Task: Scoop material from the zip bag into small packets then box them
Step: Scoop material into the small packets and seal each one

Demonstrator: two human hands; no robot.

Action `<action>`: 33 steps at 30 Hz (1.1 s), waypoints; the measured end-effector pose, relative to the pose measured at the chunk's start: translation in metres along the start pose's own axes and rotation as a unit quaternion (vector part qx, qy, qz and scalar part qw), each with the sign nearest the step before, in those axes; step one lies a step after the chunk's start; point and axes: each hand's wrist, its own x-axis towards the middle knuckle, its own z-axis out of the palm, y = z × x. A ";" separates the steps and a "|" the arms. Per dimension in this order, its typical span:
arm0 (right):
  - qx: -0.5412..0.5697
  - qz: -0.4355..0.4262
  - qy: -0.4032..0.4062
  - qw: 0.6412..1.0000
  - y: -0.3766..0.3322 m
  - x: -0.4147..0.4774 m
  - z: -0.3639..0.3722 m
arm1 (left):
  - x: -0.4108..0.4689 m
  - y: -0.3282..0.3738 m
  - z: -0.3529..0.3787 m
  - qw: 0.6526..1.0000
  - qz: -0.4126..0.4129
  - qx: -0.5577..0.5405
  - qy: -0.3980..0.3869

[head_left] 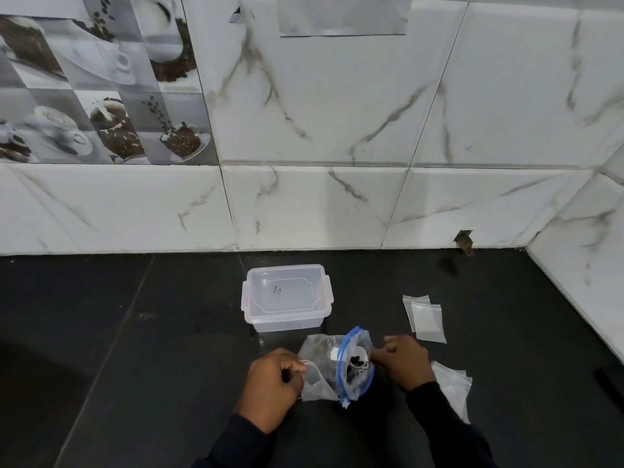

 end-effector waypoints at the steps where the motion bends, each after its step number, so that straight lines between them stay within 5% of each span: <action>1: 0.004 -0.013 0.017 1.000 -0.004 -0.011 -0.009 | 0.002 0.004 0.000 1.000 -0.001 0.011 -0.009; 9: 0.132 -0.212 0.046 0.967 -0.044 -0.080 -0.034 | 0.026 0.035 0.005 0.997 -0.009 0.063 -0.053; 16: -0.036 -0.403 0.238 0.883 -0.038 -0.091 0.013 | 0.037 0.053 0.005 0.996 -0.023 0.072 -0.046; 22: -0.142 -0.506 0.270 0.807 -0.022 -0.085 0.030 | 0.038 0.051 0.001 0.995 -0.049 0.050 -0.070; 33: -0.169 -0.548 0.293 0.765 -0.013 -0.080 0.041 | 0.038 0.051 -0.002 0.993 -0.076 0.041 -0.083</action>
